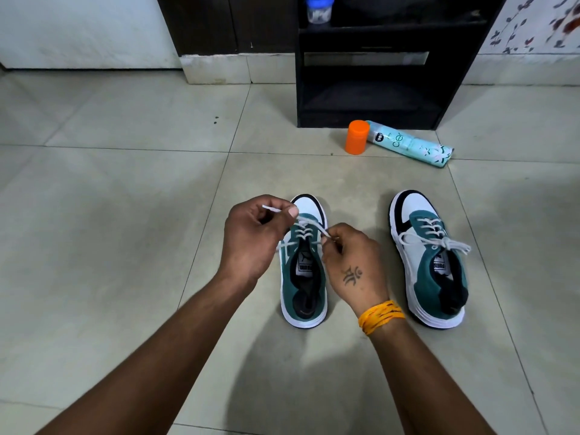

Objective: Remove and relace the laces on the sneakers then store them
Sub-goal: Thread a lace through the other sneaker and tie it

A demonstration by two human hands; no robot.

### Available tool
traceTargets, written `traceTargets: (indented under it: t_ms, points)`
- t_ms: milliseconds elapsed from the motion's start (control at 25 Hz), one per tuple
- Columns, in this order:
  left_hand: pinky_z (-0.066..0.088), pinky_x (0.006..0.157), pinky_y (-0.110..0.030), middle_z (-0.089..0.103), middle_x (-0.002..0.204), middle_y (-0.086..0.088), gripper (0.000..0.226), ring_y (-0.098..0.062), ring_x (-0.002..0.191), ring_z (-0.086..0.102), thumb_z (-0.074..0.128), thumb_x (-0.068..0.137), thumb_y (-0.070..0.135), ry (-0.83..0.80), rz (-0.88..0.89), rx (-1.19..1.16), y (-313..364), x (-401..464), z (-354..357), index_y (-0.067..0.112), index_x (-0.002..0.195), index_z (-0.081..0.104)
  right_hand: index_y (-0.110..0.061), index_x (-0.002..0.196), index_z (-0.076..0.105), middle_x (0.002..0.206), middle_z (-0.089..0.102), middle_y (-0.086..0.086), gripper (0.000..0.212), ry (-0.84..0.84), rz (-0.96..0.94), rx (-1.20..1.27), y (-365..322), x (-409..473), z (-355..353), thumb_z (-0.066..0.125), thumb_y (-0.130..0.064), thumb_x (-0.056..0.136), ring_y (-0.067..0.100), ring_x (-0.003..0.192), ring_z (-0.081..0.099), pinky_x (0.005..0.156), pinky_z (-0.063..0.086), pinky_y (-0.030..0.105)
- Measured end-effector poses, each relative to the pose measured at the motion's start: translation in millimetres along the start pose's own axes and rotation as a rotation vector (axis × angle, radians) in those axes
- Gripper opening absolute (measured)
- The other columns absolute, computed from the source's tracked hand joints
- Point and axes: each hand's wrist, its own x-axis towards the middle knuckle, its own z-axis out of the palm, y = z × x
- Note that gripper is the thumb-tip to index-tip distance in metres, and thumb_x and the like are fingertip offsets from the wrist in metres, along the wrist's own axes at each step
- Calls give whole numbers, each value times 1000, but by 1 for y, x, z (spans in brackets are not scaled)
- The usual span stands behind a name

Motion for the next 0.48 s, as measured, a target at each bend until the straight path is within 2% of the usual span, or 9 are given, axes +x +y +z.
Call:
traceTargets:
  t_ms: [80, 160, 240, 360, 480]
  points:
    - [60, 74, -44, 76, 78, -4, 6, -14, 70, 68, 78, 90, 18, -16, 9, 22, 0, -1, 1, 17, 85, 78, -27, 109, 64, 70, 66, -4, 14, 21, -71, 17, -17, -3, 1, 62, -29, 95, 26, 69, 62, 63, 50, 36]
    - [57, 67, -31, 76, 76, 1, 7, -8, 67, 69, 75, 92, 13, -51, 19, 39, 1, -3, 3, 15, 85, 78, -25, 106, 65, 65, 59, -8, 10, 32, -150, 92, -33, -2, 3, 61, -26, 97, 22, 63, 57, 59, 48, 37]
    - [57, 68, -22, 77, 76, 2, 8, -7, 66, 71, 73, 93, 9, -74, 12, 48, 1, -1, 4, 13, 88, 78, -23, 99, 67, 66, 60, -8, 8, 51, -165, 112, -36, 0, 4, 59, -23, 98, 19, 62, 57, 60, 49, 40]
    - [59, 69, -24, 79, 78, -2, 8, -11, 67, 73, 72, 93, 5, -96, -28, 47, -2, 4, 1, 10, 95, 79, -24, 97, 67, 72, 68, -2, 10, 116, -88, 71, -24, 2, 2, 57, -25, 94, 24, 67, 62, 62, 52, 41]
    - [58, 65, -24, 77, 74, -3, 7, -11, 64, 72, 77, 90, 6, -82, -18, 127, -8, 7, -3, 13, 89, 78, -23, 96, 67, 72, 68, -2, 9, 121, -40, 63, -16, 0, 1, 59, -23, 94, 24, 67, 62, 63, 53, 41]
